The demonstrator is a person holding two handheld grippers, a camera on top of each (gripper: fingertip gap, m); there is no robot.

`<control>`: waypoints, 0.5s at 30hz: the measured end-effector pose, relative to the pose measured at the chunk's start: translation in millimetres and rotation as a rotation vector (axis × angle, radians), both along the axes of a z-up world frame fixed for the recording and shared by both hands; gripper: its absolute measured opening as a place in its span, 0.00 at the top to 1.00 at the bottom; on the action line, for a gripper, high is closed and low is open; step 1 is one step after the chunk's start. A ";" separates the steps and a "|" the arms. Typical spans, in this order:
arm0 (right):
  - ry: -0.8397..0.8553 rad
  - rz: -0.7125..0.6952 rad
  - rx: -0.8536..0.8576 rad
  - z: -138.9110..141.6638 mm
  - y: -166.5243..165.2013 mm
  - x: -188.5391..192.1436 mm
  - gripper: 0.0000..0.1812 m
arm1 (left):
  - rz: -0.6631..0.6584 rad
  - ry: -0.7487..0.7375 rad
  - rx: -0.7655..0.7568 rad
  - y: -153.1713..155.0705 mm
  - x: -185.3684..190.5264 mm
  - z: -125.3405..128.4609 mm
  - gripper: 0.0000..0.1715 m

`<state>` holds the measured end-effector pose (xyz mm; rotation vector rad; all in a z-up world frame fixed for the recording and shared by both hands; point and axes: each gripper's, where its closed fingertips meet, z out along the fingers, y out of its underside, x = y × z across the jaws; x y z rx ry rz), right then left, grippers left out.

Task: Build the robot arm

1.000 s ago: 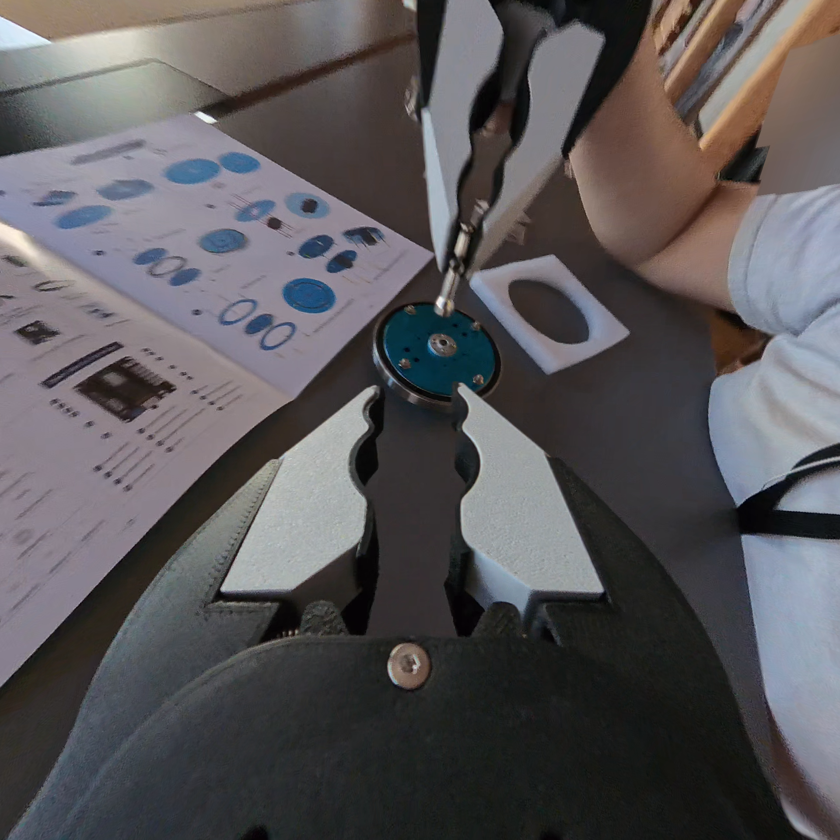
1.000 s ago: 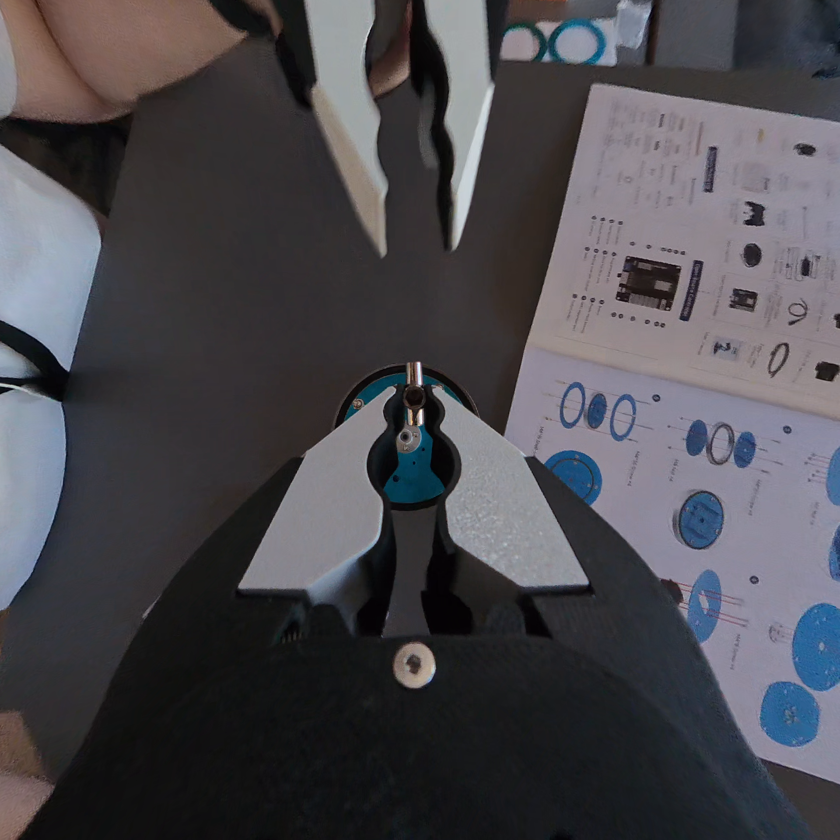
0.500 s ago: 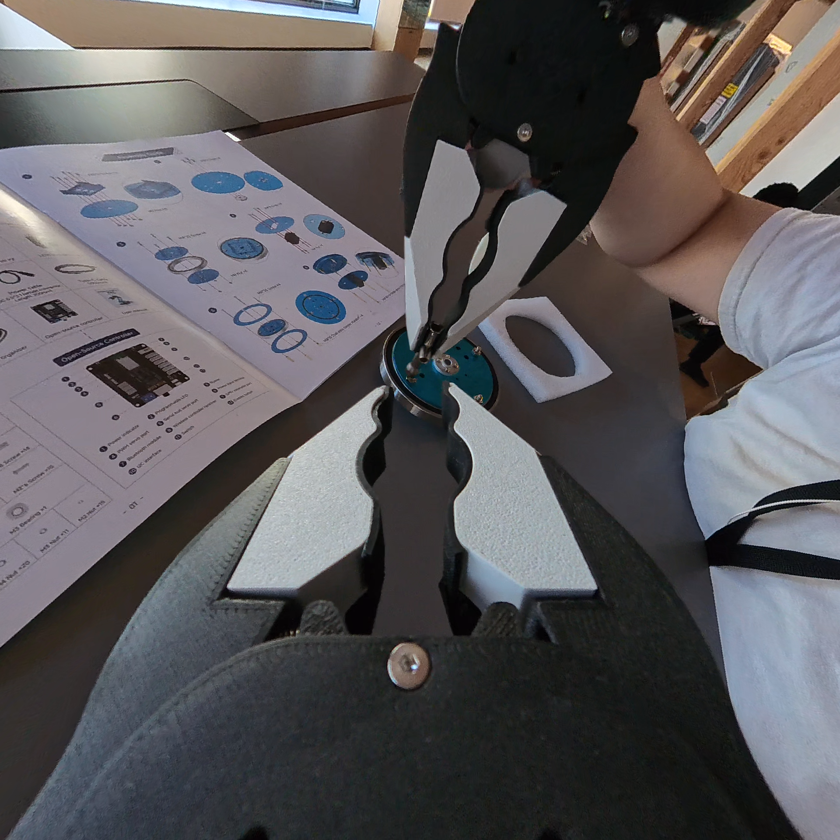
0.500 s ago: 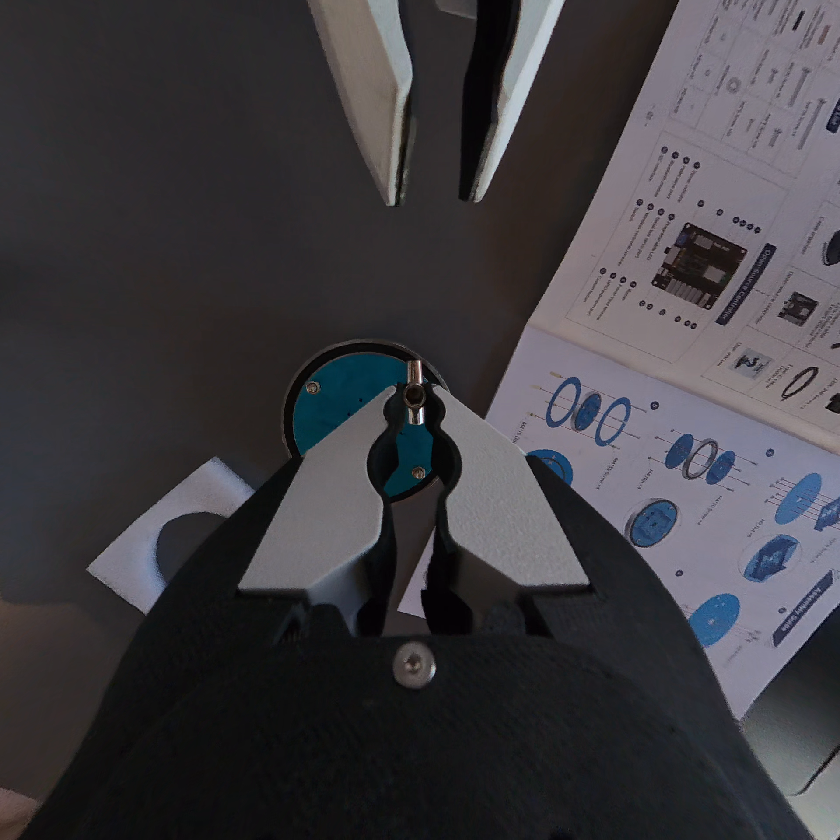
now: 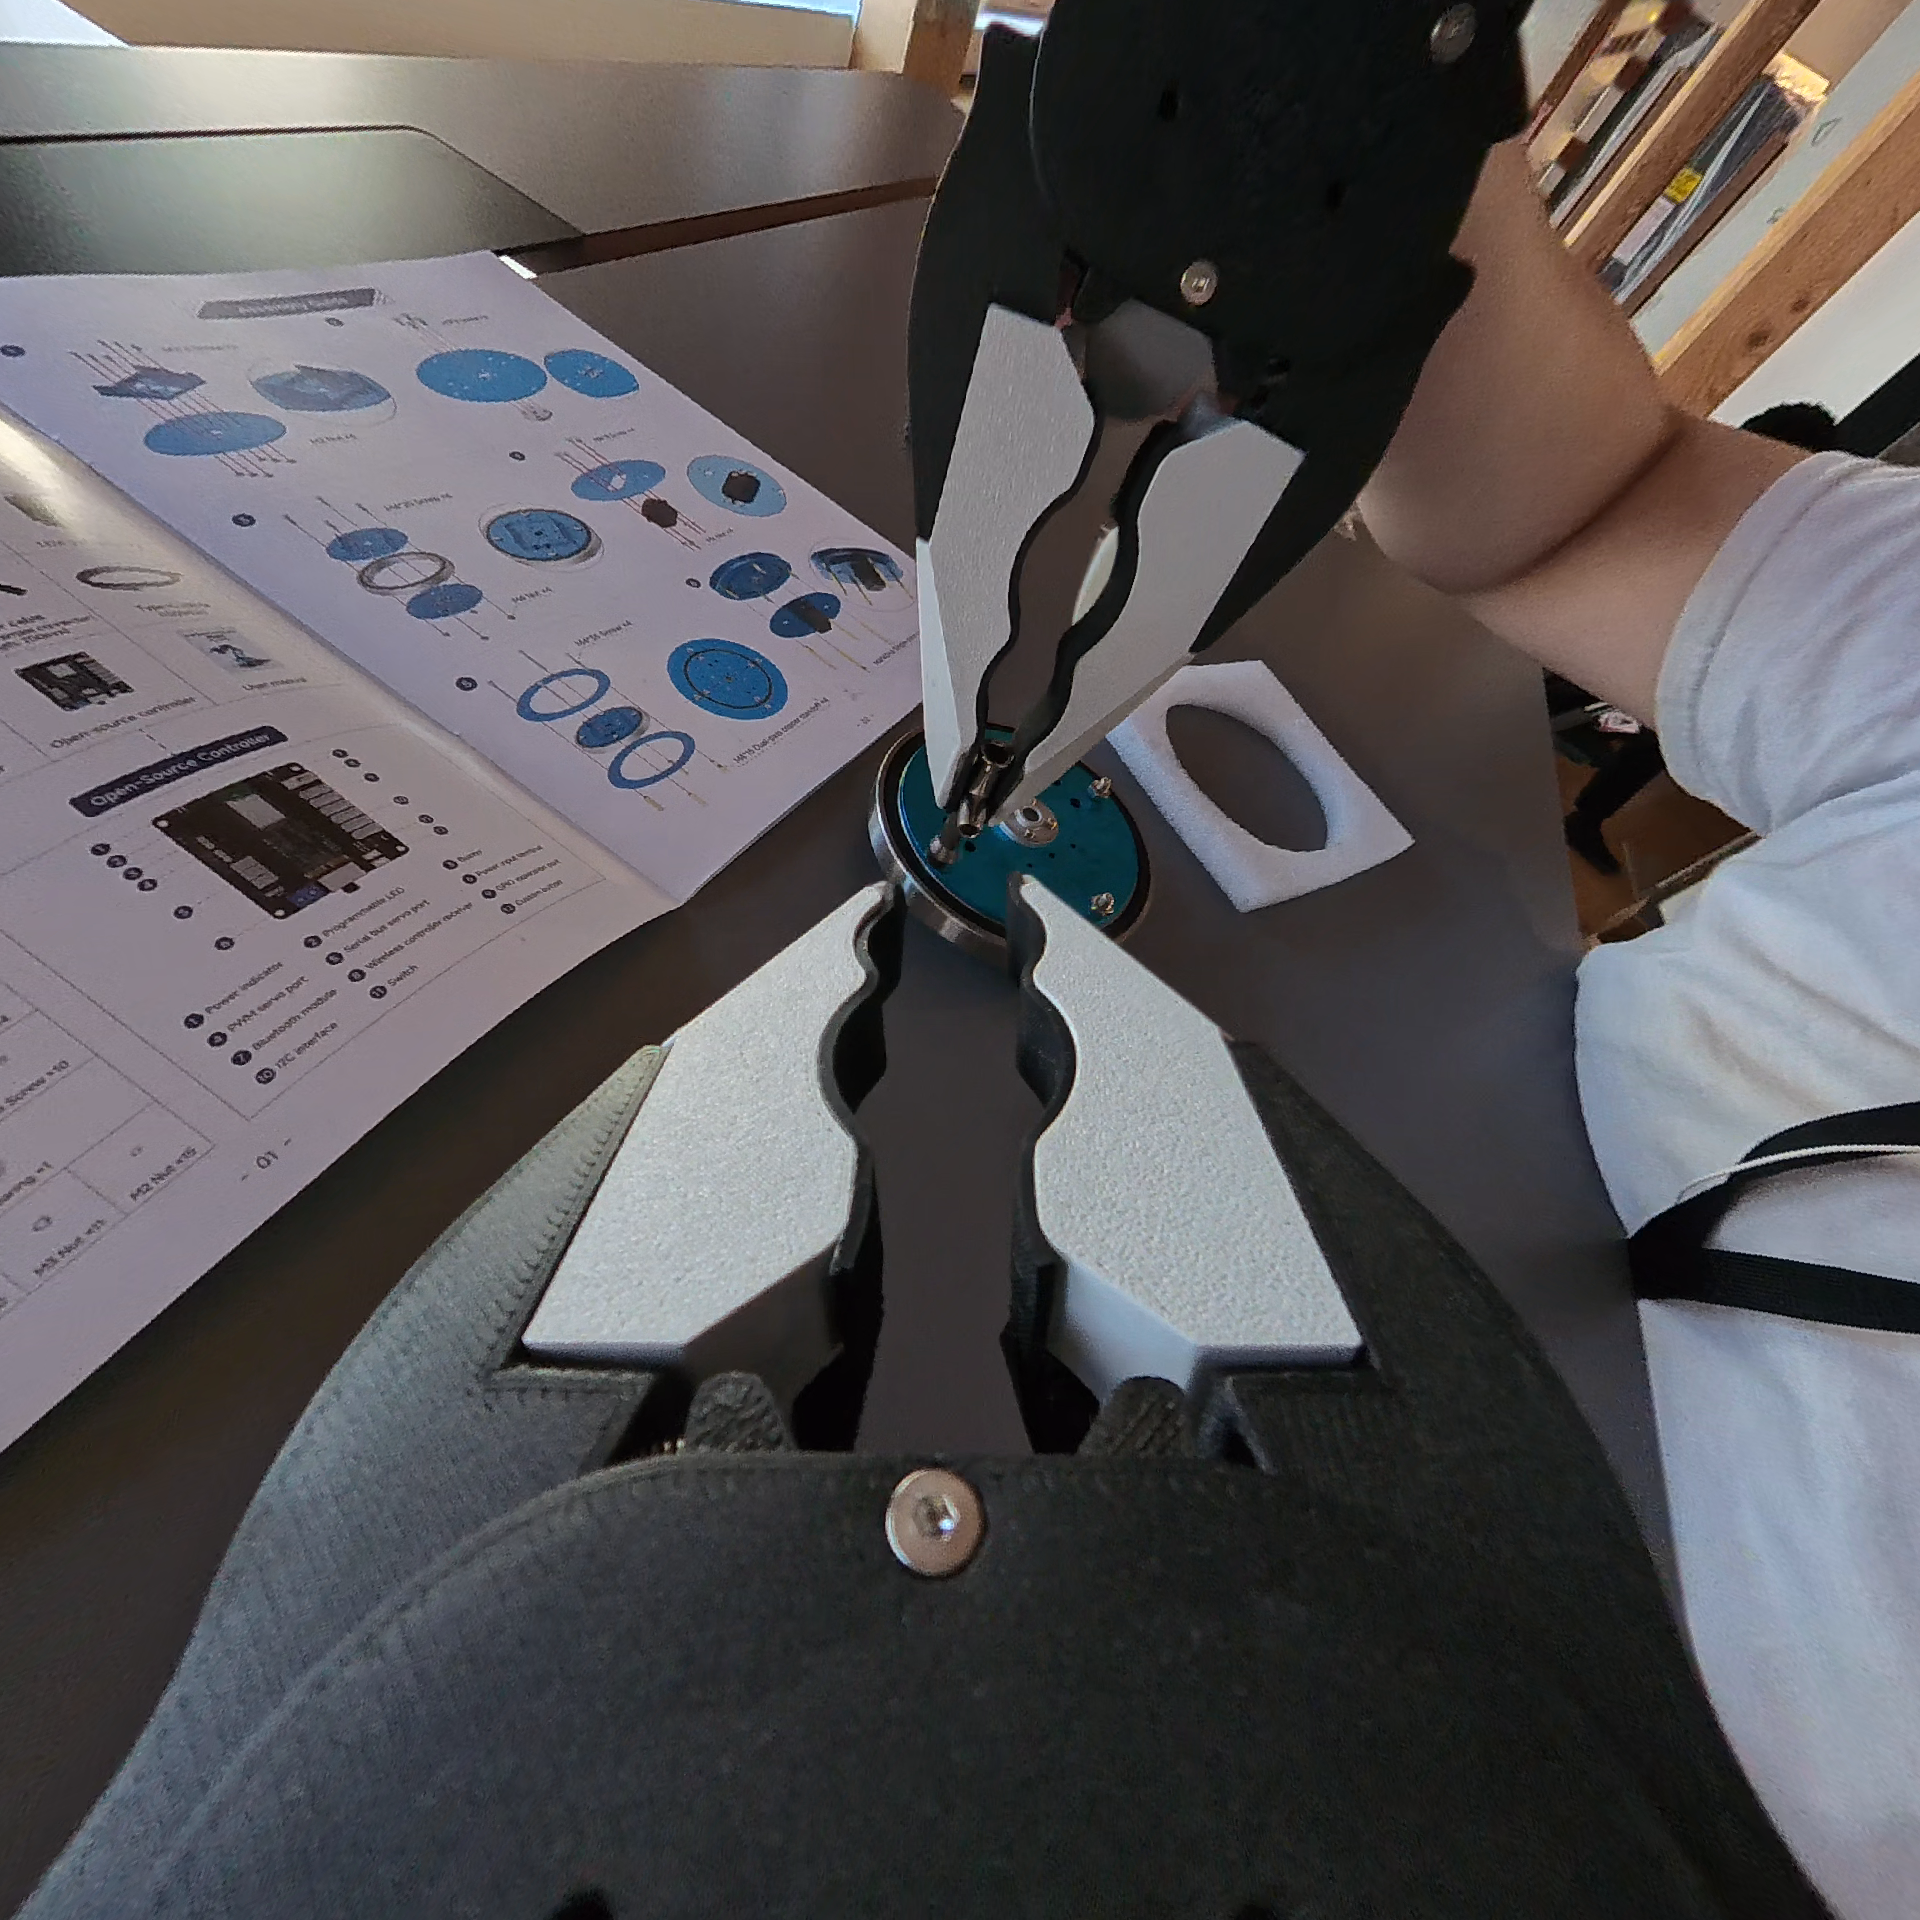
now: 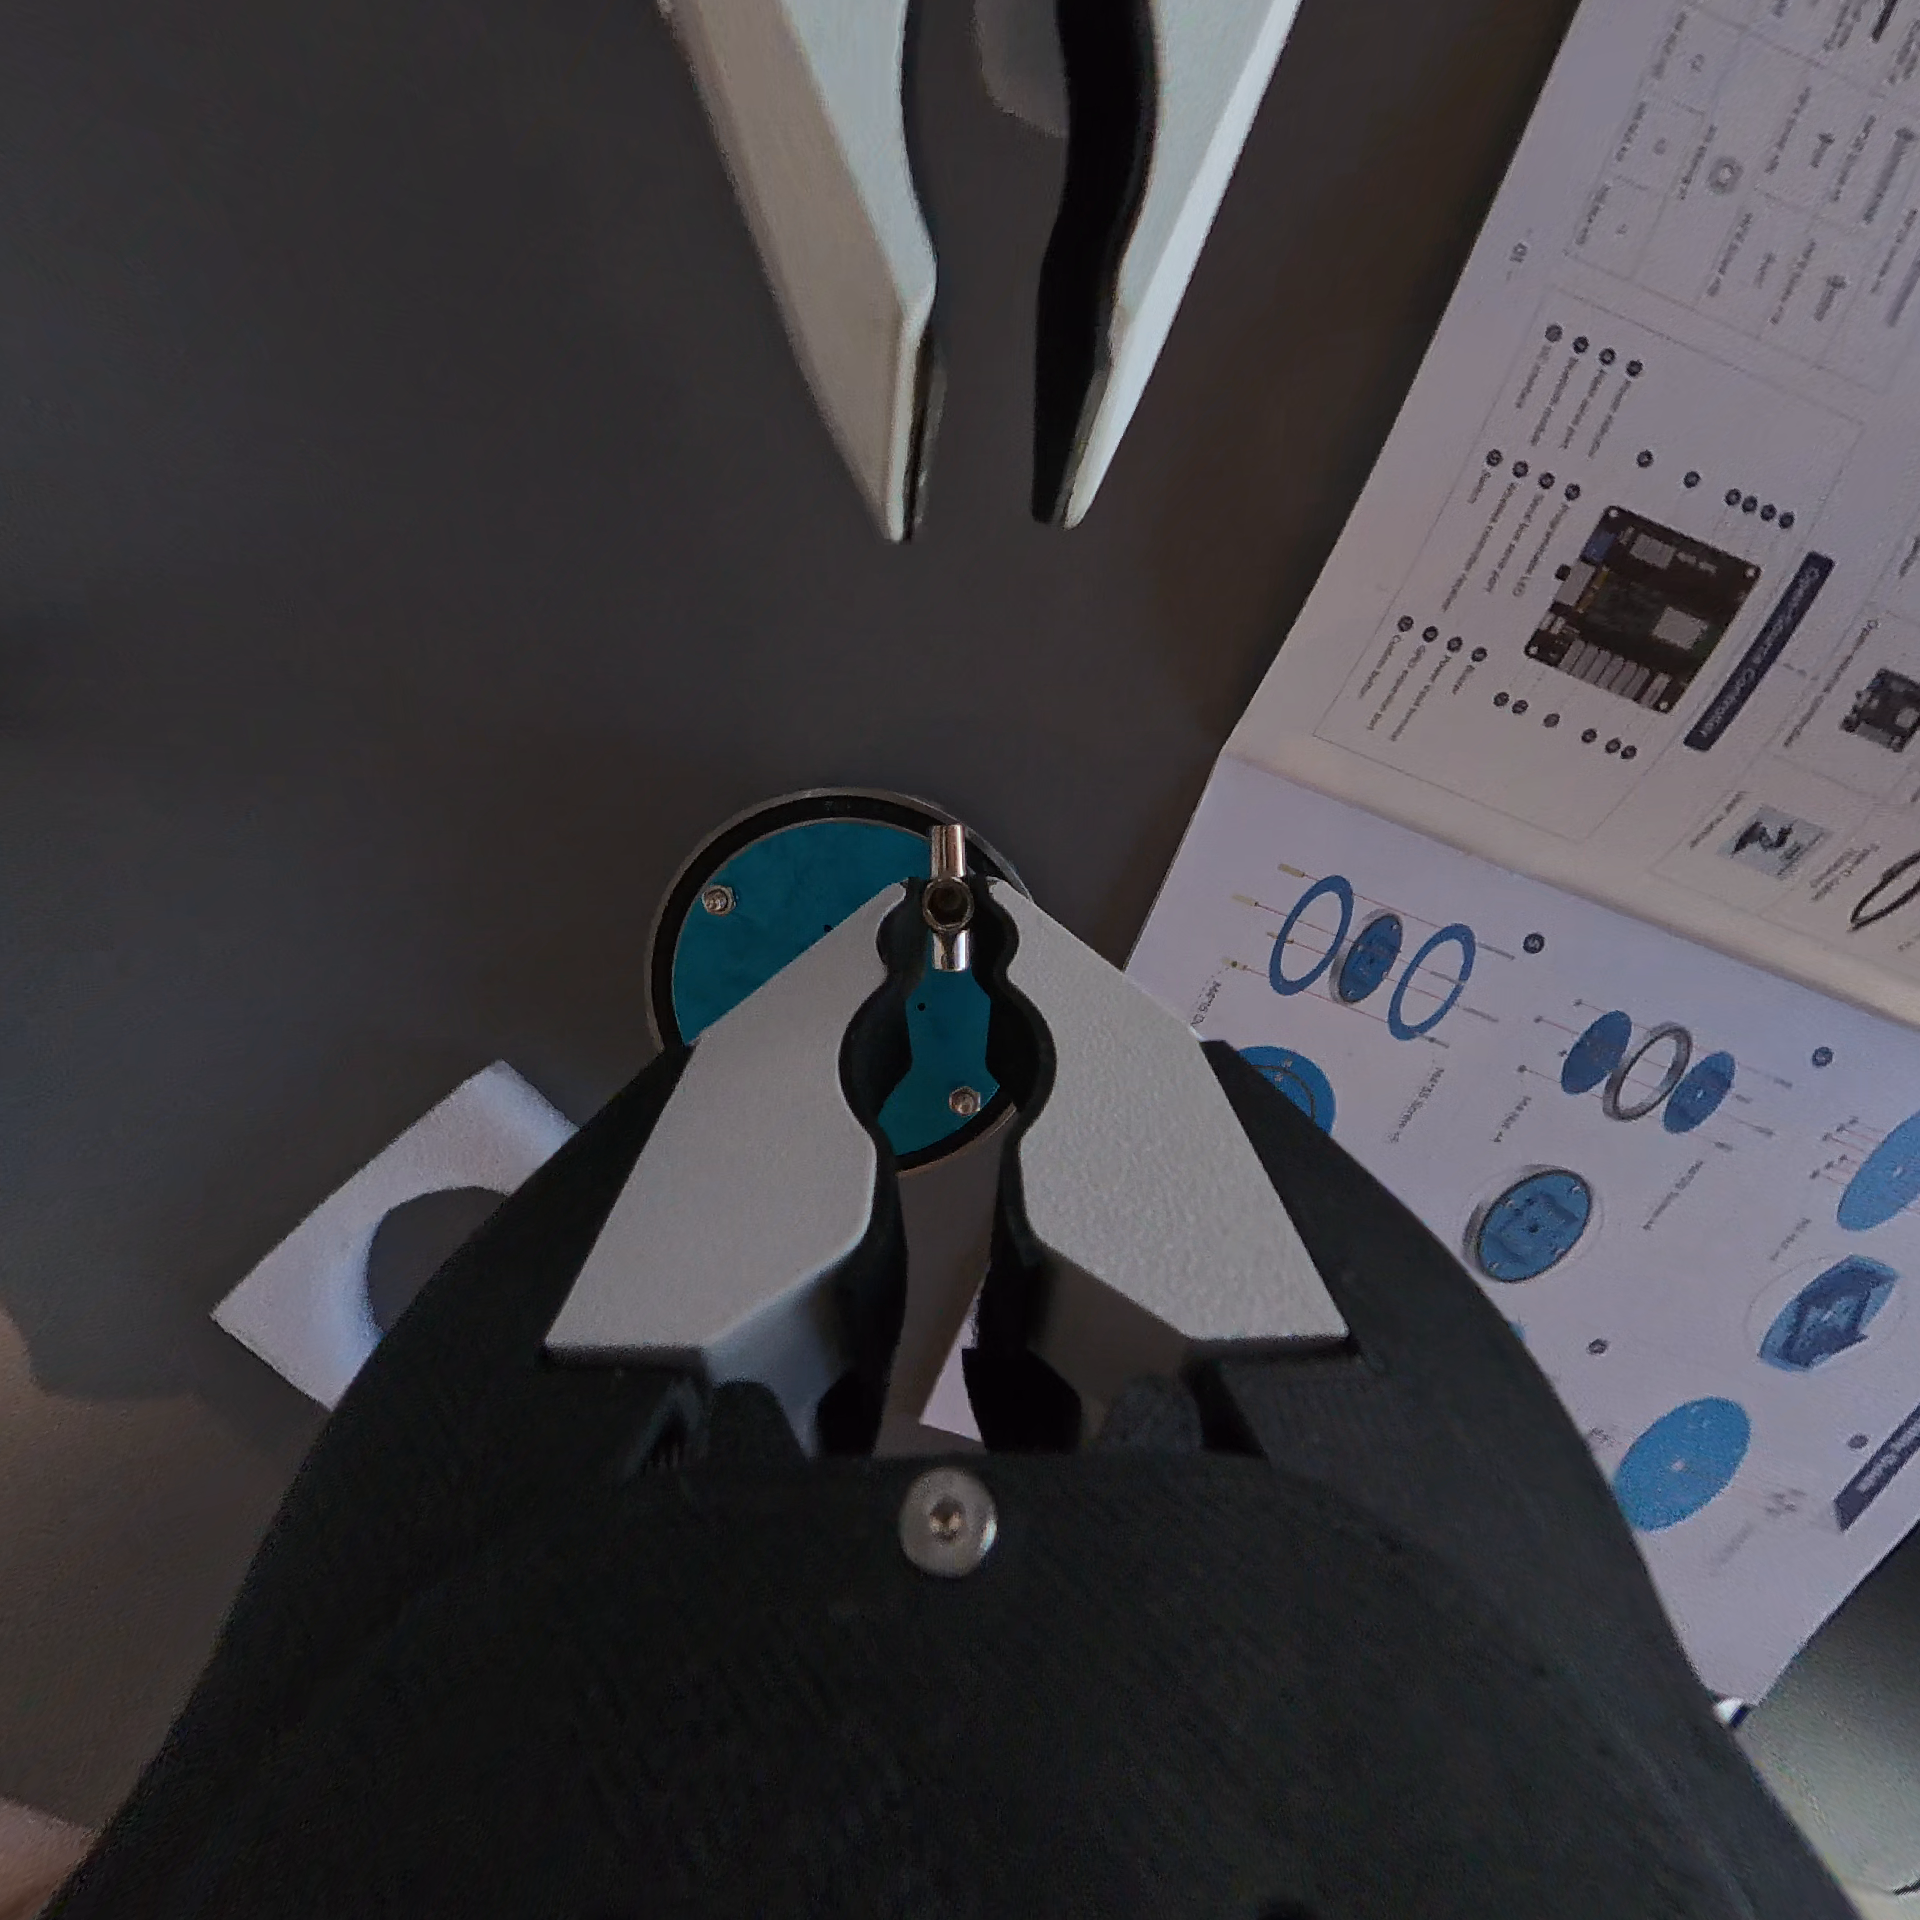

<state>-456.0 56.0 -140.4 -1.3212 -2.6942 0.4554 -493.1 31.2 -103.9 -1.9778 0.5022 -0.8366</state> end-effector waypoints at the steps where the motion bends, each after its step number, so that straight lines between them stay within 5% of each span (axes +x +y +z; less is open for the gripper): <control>1: -0.002 -0.040 -0.002 -0.1 0.4 -0.3 0.96 | 0.001 0.015 -0.002 1.2 1.7 -3.5 0.89; 9: 0.048 -0.419 0.016 0.0 2.6 0.6 0.96 | 0.005 0.167 0.012 10.9 17.7 -30.1 0.88; 15: 0.064 -0.540 0.029 -0.2 3.4 1.2 0.96 | 0.055 0.250 0.114 26.4 38.8 -37.8 0.84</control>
